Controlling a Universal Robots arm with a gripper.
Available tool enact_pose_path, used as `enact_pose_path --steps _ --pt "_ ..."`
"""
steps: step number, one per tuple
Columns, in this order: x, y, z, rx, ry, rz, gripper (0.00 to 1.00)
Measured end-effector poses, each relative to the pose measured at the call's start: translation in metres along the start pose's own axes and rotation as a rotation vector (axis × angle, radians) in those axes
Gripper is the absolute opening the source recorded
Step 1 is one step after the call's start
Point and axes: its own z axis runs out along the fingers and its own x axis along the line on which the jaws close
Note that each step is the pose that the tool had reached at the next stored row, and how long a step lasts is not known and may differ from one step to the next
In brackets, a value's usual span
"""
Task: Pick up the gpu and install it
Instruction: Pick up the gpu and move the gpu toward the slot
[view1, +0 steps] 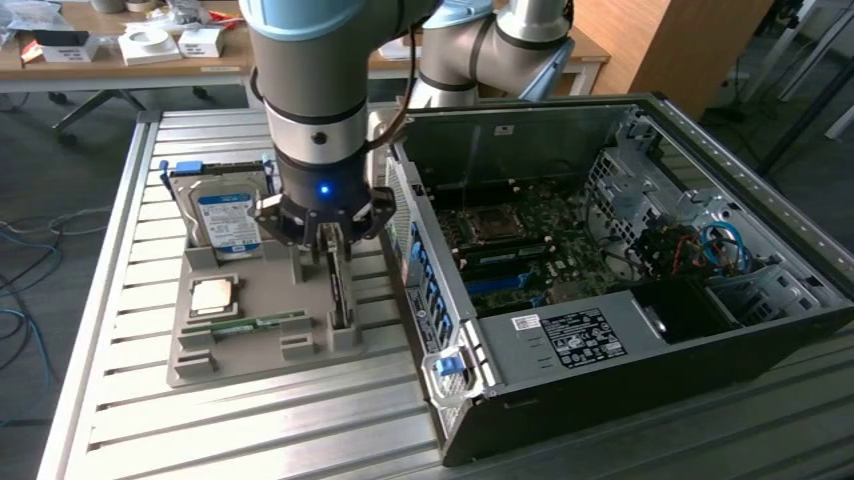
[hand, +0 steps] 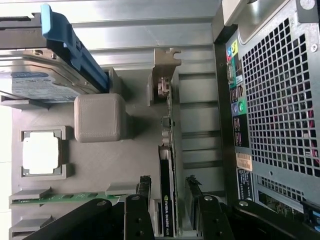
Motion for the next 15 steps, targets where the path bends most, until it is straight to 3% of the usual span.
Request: enact_pose_path --steps 3,15 --pt "0.0 -0.0023 0.0006 -0.0002 0.0001 0.0 0.42" --pt "0.0 -0.0059 0.0181 0.0001 0.0002 0.0 0.42"
